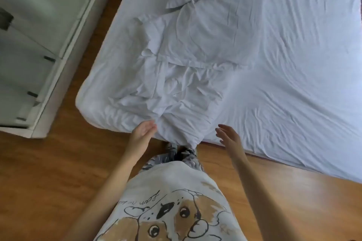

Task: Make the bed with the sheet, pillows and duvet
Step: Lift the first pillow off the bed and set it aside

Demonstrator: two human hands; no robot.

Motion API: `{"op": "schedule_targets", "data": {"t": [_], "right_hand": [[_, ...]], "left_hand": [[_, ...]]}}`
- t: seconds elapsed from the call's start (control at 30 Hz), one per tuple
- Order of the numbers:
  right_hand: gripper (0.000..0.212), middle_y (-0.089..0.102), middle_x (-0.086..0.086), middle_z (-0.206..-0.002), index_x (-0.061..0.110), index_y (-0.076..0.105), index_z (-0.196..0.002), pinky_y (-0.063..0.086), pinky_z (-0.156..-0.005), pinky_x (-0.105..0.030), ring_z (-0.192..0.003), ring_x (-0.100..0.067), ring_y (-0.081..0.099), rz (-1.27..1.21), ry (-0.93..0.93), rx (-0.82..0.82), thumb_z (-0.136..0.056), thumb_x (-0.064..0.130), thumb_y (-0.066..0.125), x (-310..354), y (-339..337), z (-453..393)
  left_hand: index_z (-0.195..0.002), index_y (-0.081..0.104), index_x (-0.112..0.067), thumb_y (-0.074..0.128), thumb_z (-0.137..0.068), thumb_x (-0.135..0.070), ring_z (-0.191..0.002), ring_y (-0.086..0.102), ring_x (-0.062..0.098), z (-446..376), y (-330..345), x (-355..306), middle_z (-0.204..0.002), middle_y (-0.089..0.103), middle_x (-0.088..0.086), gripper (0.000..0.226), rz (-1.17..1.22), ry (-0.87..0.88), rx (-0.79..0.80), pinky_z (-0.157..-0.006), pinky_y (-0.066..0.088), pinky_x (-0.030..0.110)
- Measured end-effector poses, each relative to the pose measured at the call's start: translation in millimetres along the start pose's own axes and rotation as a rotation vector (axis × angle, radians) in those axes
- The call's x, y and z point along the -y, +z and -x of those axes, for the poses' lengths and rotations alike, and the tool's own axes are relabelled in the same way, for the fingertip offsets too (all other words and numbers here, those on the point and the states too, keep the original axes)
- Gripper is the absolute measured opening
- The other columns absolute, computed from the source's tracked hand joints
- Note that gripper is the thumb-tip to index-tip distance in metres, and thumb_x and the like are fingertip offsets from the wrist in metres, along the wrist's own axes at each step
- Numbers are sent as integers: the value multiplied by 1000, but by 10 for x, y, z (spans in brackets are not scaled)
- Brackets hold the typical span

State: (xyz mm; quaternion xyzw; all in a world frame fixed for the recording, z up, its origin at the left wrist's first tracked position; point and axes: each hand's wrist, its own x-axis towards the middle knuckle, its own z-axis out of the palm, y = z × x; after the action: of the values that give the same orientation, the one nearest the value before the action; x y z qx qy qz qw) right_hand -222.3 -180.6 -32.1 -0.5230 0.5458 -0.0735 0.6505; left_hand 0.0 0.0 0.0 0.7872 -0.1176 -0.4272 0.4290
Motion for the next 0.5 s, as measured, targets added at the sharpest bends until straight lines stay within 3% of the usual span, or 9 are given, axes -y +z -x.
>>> {"op": "schedule_targets", "data": {"t": [0.2,0.33,0.5], "right_hand": [[28,64,-5,-117,18,59,-120,48,-88,-31,-110,-20,60,69,8,91,-94,27,59,170,541,-95],[34,66,-4,-115,13,58,-125,48,-92,-31,-107,-18,61,156,-19,152,-93,27,60,283,1073,-42],[26,67,-4,-113,16,62,-118,48,-97,-40,-106,-20,62,274,-77,166,-93,24,61,323,1952,82]], "left_hand": [[-121,59,-11,58,-96,-18,-108,60,6,171,-532,372,-116,65,0,26,17,-58,-133,-85,44,12],[-121,58,-15,57,-96,-17,-109,60,12,266,-1056,643,-113,65,-2,25,104,-78,-207,-92,47,23],[-124,57,-16,57,-96,-22,-107,59,6,314,-1954,1051,-113,64,-6,28,147,-45,-260,-81,44,15]]}}
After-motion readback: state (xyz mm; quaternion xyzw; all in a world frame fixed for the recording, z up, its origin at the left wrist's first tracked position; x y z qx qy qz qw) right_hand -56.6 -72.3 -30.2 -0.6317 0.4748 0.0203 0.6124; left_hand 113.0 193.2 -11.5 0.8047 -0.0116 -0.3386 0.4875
